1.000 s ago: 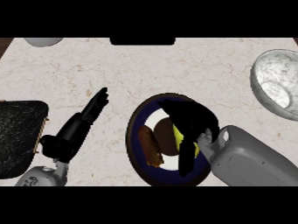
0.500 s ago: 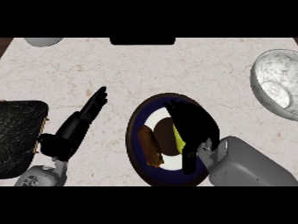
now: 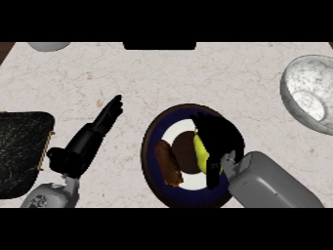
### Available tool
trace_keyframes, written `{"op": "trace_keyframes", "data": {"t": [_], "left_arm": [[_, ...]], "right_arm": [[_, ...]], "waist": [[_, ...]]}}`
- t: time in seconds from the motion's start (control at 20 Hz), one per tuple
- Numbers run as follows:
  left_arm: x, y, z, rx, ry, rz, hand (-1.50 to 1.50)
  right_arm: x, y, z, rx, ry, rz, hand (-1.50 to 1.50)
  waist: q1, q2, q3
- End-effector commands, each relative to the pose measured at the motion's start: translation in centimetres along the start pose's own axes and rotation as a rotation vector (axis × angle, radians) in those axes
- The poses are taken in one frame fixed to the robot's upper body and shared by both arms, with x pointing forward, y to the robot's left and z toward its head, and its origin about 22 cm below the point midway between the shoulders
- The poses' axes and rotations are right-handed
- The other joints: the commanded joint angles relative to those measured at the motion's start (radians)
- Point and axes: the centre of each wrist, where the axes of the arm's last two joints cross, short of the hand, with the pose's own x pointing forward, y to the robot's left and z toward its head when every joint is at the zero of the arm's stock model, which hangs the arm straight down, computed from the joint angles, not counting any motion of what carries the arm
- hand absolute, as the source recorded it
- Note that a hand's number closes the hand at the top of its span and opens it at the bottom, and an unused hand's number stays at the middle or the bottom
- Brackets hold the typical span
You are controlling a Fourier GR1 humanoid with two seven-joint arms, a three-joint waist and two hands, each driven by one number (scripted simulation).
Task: Pick the pear from the plate and place it in the bowl
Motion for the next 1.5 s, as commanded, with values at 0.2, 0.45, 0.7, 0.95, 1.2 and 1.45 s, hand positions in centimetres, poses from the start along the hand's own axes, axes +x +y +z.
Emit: {"op": "trace_keyframes", "data": {"t": [0.2, 0.45, 0.7, 0.95, 1.2, 1.45], "left_arm": [[0.2, 0.6, -0.5, -0.002, 0.001, -0.008, 0.0], [0.9, -1.3, -0.5, 0.0, 0.001, 0.011, 0.0], [0.6, 1.1, -0.8, 0.006, -0.008, -0.001, 0.0], [-0.9, 0.9, -0.8, -0.002, -0.019, 0.009, 0.0], [0.5, 0.3, 0.2, -0.002, 0.01, -0.015, 0.0], [0.0, -0.4, -0.8, -0.029, -0.018, -0.011, 0.0]], "right_arm": [[-1.9, 2.9, -3.0, 0.018, 0.026, 0.007, -1.5], [-1.3, 2.1, -3.4, -0.011, -0.075, 0.005, 1.5], [-0.1, 1.9, -3.0, -0.115, -0.091, 0.01, 1.5], [0.1, 1.6, -2.6, -0.143, -0.107, 0.01, 1.5], [-3.0, -2.1, -5.3, -0.214, 0.162, -0.145, 1.5], [-5.4, -7.5, -7.5, -0.324, 0.478, -0.231, 1.5]], "waist": [[0.0, 0.001, 0.0], [0.002, 0.001, 0.0], [-0.001, 0.0, 0.0], [-0.001, 0.0, 0.0], [0.008, 0.001, 0.0], [0.025, 0.012, -0.001]]}}
